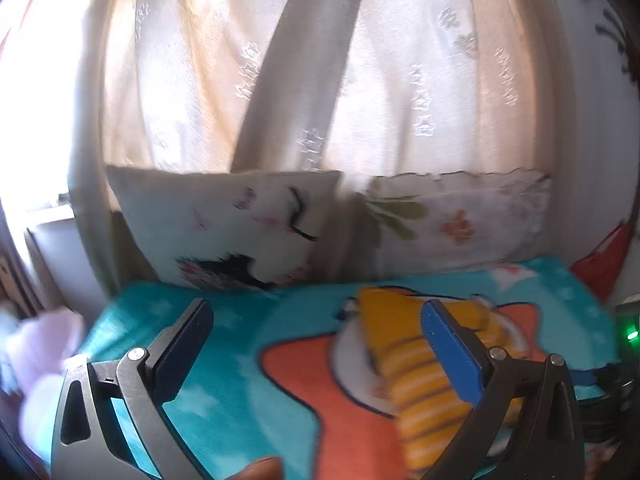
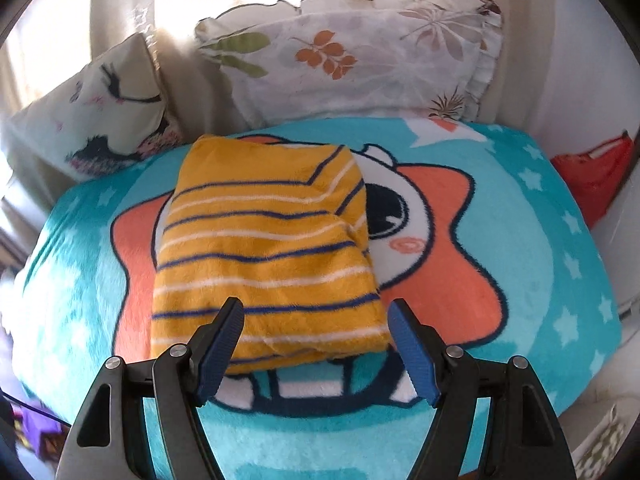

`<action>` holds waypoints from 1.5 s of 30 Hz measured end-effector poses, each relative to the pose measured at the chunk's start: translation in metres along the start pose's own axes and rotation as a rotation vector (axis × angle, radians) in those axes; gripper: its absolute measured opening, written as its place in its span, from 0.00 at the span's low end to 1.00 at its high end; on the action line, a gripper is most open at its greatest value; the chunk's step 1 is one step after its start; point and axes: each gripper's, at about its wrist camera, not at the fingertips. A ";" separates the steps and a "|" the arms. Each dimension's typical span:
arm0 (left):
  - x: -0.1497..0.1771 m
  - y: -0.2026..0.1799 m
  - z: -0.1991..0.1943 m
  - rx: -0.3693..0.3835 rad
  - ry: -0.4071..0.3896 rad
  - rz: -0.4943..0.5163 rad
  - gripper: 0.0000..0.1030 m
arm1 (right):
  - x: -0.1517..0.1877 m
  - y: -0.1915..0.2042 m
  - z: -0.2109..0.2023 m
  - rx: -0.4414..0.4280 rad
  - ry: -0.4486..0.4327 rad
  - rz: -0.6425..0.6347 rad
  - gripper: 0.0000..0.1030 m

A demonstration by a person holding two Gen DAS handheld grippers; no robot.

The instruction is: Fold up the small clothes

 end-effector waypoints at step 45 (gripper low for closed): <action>0.105 -0.060 -0.053 -0.077 0.489 0.101 1.00 | 0.100 0.012 -0.022 -0.064 0.073 -0.245 0.76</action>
Point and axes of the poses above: each gripper's, at about its wrist camera, not at the fingertips, and z roughly the way its jaws point, y to its left, x to its underside, and after that the axes turned 11 degrees about -x, right-handed
